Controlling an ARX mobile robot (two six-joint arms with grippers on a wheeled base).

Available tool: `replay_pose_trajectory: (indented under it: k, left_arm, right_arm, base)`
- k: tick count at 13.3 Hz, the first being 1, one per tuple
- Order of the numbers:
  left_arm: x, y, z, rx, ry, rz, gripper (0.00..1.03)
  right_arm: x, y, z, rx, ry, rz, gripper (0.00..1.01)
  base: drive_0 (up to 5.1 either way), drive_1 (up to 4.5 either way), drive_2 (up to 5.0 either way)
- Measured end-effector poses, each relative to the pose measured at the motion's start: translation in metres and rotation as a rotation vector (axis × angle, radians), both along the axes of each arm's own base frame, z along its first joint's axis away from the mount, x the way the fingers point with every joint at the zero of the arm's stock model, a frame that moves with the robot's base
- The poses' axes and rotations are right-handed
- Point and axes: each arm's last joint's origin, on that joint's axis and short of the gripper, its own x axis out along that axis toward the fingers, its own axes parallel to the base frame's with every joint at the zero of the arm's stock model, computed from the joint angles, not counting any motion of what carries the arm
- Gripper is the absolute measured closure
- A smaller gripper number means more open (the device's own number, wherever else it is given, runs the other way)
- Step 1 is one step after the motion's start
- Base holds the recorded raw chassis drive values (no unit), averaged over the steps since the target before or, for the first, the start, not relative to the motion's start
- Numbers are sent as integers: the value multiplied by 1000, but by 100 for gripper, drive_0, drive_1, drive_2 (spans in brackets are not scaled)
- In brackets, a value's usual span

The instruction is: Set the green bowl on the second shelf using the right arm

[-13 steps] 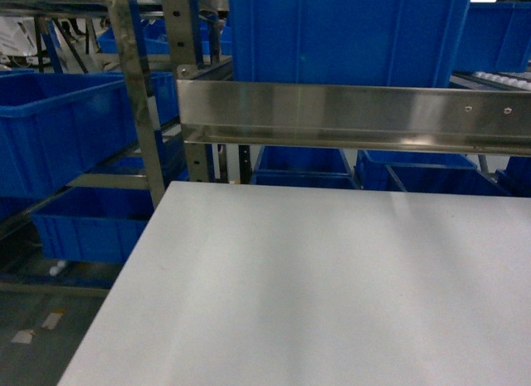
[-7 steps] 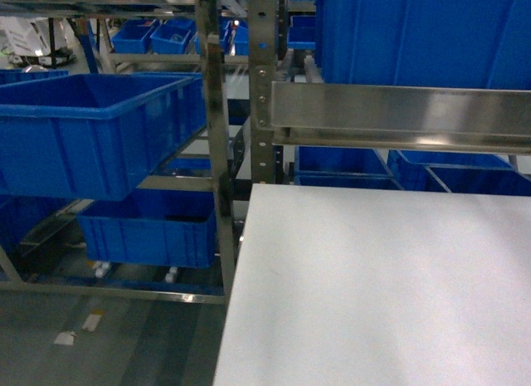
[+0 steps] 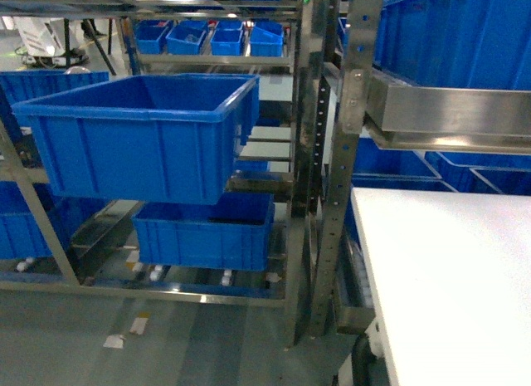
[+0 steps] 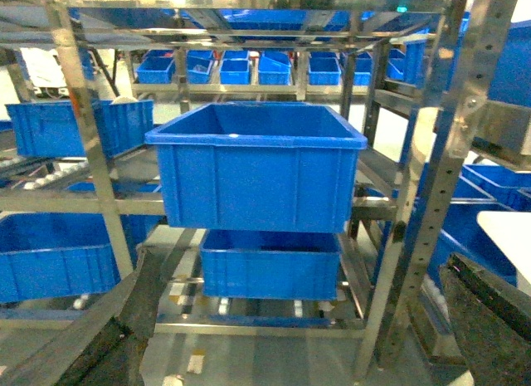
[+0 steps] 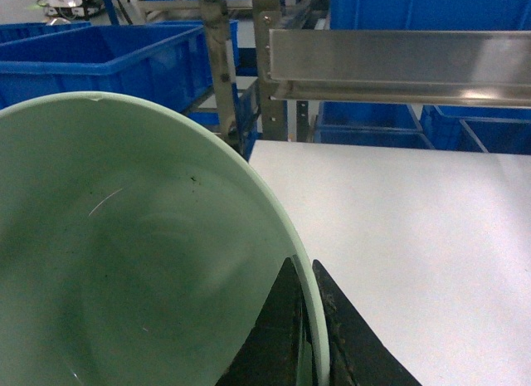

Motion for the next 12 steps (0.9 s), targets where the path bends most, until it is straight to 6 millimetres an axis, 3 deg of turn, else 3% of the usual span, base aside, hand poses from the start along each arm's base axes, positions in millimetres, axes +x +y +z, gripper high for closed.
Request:
replay_pose_trajectory:
  k: [12]
  left_arm:
    - [0, 0, 0, 0, 2, 0, 5]
  right_arm:
    - [0, 0, 0, 0, -2, 0, 99]
  base:
    - [-505, 241, 241]
